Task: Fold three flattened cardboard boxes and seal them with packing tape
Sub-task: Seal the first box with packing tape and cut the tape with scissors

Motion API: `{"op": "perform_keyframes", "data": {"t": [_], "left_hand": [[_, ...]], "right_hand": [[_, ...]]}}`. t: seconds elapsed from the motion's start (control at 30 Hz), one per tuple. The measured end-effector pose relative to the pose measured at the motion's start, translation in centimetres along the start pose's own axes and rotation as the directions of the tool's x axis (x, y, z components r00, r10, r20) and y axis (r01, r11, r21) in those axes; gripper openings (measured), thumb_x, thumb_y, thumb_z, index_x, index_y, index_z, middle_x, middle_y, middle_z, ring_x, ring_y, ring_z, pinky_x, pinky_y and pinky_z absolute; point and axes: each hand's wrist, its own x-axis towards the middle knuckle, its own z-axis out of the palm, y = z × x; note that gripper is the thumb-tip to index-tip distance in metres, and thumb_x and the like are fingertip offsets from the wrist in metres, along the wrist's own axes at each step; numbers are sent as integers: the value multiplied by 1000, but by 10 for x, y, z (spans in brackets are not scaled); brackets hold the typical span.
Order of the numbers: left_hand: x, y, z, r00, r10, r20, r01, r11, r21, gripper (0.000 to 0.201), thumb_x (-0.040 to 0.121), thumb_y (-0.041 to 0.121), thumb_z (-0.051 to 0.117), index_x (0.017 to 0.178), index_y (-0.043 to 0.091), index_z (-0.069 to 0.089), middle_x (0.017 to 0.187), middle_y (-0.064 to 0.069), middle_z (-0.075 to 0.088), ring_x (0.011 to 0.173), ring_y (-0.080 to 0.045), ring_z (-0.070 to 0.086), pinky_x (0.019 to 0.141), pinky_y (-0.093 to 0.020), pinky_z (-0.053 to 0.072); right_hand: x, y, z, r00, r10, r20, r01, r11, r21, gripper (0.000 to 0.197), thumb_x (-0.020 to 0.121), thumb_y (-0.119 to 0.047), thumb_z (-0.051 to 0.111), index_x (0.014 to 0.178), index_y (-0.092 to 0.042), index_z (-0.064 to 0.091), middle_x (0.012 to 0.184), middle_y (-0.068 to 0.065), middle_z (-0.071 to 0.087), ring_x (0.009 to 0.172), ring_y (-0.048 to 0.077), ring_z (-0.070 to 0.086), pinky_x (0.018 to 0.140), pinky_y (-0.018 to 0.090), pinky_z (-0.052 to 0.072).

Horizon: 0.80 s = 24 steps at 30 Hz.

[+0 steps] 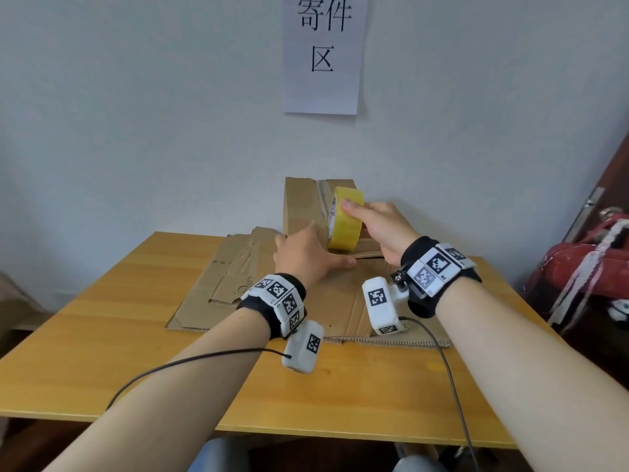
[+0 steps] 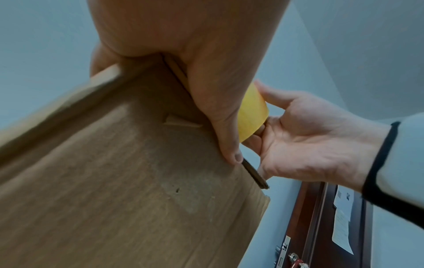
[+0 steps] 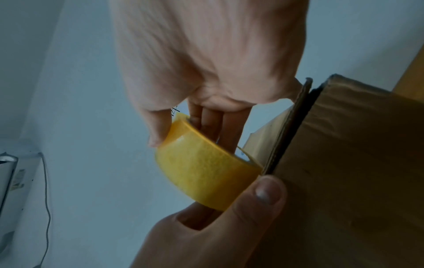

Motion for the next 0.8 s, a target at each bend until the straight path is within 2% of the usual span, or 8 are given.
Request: {"op": "perform_keyframes", "data": {"t": [0.1,0.23,0.3,0.37,0.5,0.6,0.73,0.8], "left_hand": [[-1,-1,1,1000,-6,15,7,1000,-19,73,44,88,60,84,29,46,83,7,61,107,-35,52,86,-45,40],[-3,3,-2,1000,-25,-2,25,1000,-4,79,55,80,72,107,24,54,102,3,65,120,-35,46,88,-42,36],[-4,6,-3,999,-39,-1,39,999,-5,82,58,77,75,116,22,54,107,1,66,124,-35,42,85,-40,33],[-4,7,-3,999,-40,2,40,999,-8,75,58,77,75,107,26,51,97,2,61,122,-35,43,82,-40,33],[-2,6,-1,999,-31,18,31,999,18,75,56,80,74,105,28,50,94,6,57,120,-35,45,85,-42,34],[-4,7,-2,999,-30,13,30,999,23,74,57,79,74,105,28,50,93,7,56,120,-36,44,87,-43,37],[-8,8,-2,1000,-27,-4,27,1000,8,90,57,81,72,122,22,52,108,1,67,123,-36,44,89,-43,36],[-8,7,-1,1000,-29,-13,29,1000,-5,93,58,81,72,125,20,52,111,0,68,123,-36,44,90,-44,38]], "right_hand": [[1,-3,-1,1000,18,12,-18,1000,-17,48,89,-53,68,112,-10,72,110,4,75,108,17,66,74,21,40],[6,-5,0,999,32,-9,-32,999,-24,98,59,-76,71,119,2,68,115,17,72,110,28,67,102,41,47],[8,-5,-2,999,38,-3,-38,999,-22,98,52,-78,72,114,-2,71,111,15,74,109,29,68,107,46,45],[5,-10,-3,999,52,-11,-53,999,-14,82,59,-75,74,108,-9,74,108,9,75,110,27,67,108,47,45],[5,-14,-9,998,63,-11,-63,998,-9,51,87,-52,71,107,-6,72,101,9,76,98,25,71,104,44,50],[3,-18,-10,997,71,22,-71,997,-15,42,90,-48,69,103,-8,71,93,7,75,88,22,71,96,38,54],[1,-24,-10,994,108,29,-108,994,1,42,91,-48,69,104,-9,71,90,6,75,82,19,71,72,29,55],[1,-27,-10,991,130,22,-130,991,1,45,90,-49,69,108,-9,70,93,7,75,85,21,71,72,30,55]]}}
